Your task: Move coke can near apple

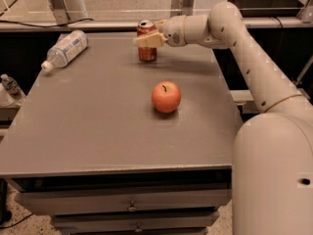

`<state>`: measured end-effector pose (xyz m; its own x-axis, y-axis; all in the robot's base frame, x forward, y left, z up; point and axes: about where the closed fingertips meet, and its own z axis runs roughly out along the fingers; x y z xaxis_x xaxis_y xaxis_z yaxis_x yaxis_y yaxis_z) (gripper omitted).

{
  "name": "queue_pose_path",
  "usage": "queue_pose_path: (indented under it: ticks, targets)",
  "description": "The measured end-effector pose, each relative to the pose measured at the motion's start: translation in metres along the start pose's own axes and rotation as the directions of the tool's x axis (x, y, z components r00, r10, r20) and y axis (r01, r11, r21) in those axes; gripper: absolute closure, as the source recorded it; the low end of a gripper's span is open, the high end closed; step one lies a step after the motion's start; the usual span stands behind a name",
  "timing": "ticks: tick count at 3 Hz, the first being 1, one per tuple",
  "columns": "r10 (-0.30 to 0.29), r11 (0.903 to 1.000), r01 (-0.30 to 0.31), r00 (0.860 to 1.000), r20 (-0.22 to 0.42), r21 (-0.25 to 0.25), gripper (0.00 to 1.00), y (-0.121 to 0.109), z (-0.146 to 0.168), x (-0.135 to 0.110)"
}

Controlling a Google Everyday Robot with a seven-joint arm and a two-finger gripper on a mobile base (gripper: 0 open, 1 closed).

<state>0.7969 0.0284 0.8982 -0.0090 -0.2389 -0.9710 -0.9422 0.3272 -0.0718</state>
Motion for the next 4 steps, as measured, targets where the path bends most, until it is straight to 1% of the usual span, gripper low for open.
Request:
queue_pose_path:
  ticks: [1, 2, 3, 4]
  targets:
    - [0.002, 0.9999, -0.001, 1.0, -0.01, 0.014, 0.64, 0.0, -0.006, 0.003]
    - [0.005, 0.9993, -0.004, 1.0, -0.009, 0.037, 0.88, -0.003, -0.023, -0.001]
    - [-0.002, 0.9985, 0.002, 1.0, -0.001, 0.055, 1.0, -0.003, -0.043, -0.013]
    - [-0.017, 0.9976, 0.016, 1.0, 0.014, 0.067, 1.0, 0.002, -0.064, -0.03]
